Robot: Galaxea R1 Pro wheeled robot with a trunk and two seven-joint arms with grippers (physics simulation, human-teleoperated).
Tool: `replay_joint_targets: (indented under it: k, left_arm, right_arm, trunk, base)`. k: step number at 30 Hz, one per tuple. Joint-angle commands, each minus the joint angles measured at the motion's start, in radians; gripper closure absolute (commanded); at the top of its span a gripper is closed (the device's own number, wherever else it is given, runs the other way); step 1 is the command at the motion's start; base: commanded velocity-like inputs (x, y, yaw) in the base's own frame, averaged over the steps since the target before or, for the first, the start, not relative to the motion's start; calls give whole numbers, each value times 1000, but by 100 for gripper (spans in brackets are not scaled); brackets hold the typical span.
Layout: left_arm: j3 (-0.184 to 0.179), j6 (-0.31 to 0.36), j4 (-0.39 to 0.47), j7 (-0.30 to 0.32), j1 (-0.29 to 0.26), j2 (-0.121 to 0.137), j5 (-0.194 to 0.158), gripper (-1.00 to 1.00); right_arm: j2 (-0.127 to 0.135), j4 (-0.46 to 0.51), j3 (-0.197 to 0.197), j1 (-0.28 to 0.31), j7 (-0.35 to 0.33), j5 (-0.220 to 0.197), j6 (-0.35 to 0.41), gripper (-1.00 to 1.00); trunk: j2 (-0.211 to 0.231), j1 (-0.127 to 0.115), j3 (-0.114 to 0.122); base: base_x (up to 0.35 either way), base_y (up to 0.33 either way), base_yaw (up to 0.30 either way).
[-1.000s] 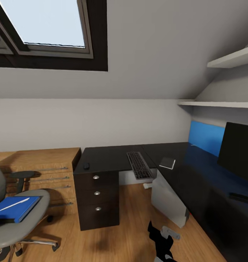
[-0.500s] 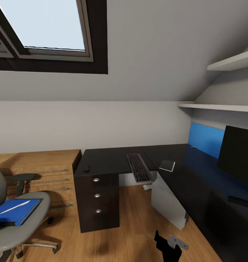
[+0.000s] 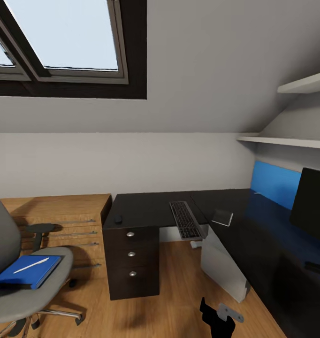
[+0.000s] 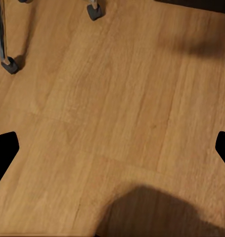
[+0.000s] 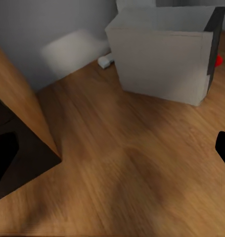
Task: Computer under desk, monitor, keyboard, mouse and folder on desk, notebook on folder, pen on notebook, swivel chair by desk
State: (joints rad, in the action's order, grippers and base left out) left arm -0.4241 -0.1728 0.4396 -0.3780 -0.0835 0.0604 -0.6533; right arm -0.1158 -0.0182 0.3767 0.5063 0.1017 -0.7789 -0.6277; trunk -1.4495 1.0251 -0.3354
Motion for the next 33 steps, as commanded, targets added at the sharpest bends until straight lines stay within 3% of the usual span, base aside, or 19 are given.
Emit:
replay_joint_targets:
  k: [1,4,7,11,17,18,20,21,33]
  left_arm:
    - [-8,-5,0,-5,-1,1,-10,-100]
    - [-9,-5,0,-4,-1,0,-9,-100]
    - [-10,-5,-1,-3,-1,0,-6,-100]
    - [-10,-5,-1,-2,-1,-1,-5,-100]
    - [-10,-5,-1,-2,-1,-1,-4,-100]
    - [-16,-125,-2,24,-1,1,-2,-100]
    - [-16,-160,-4,32,-1,1,-3,-100]
    - [-19,-194,-46,41,-1,0,-2,-100]
    - [-19,-198,-53,41,-1,-1,-2,-100]
  right_arm:
    - [1,-1,9,-3,8,15,-2,-100]
    - [7,-1,9,-12,8,48,-2,-100]
    - [17,-3,11,-23,14,166,2,-100]
    - [19,-3,11,-26,16,213,6,-100]
    - [17,-3,11,-26,16,221,5,-100]
    - [20,-3,10,-26,16,219,3,-100]
    - [21,-3,10,-27,16,219,3,-100]
    - [19,-2,10,-26,16,218,7,-100]
    - [16,0,5,-26,18,214,8,-100]
  trunk:
    - [6,-4,2]
    - [27,-15,11]
    - [48,-27,21]
    - [76,-42,33]
    - [111,-61,49]
    - [111,-61,49]
    - [111,-61,49]
    - [111,-61,48]
    - [111,-61,30]
  base:
    - [0,0,63]
    - [0,0,41]
    - [0,0,11]
    - [0,0,3]
    - [0,0,0]
    - [5,0,6]
    - [3,0,43]
    - [0,0,149]
    - [0,0,65]
